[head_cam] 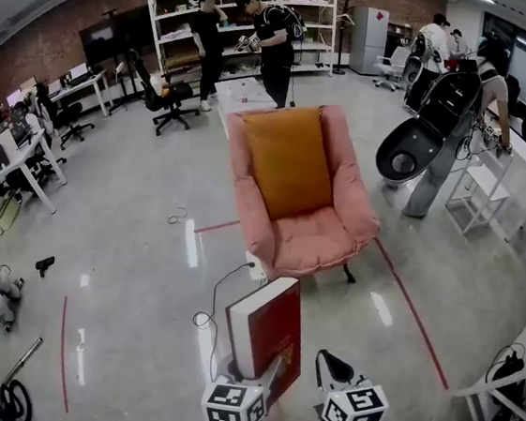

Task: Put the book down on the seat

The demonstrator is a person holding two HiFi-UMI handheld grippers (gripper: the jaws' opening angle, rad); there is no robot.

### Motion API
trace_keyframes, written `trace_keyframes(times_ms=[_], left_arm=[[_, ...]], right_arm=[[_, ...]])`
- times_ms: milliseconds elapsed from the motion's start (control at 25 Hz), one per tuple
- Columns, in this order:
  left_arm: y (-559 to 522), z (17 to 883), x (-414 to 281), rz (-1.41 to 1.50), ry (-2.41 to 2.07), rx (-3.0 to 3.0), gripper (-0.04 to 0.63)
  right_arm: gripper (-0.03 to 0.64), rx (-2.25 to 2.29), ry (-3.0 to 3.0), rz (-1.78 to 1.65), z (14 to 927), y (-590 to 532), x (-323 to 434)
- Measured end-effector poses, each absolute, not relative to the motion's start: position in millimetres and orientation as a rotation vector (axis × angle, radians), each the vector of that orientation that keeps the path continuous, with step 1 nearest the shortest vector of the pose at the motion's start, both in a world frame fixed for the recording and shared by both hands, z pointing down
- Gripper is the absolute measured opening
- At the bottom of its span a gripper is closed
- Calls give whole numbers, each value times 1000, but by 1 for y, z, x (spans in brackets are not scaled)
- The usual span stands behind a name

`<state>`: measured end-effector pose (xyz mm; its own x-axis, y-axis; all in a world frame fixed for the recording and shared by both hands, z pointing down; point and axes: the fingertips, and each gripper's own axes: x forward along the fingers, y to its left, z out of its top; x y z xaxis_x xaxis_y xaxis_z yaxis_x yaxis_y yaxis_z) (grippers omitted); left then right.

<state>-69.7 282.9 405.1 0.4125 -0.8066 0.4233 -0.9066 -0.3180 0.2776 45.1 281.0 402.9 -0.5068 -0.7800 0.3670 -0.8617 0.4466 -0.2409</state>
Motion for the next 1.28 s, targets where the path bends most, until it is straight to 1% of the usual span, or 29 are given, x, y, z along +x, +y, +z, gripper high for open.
trace_keyframes(times_ms=[440,1280], left_arm=[[180,393,-96,321,-1438,2216,255],[36,406,-146,329,-1376,2247,255]], right_arm=[[5,1429,-2502,609,393,179,14],[5,1499,-2448,600,404,42,-34]])
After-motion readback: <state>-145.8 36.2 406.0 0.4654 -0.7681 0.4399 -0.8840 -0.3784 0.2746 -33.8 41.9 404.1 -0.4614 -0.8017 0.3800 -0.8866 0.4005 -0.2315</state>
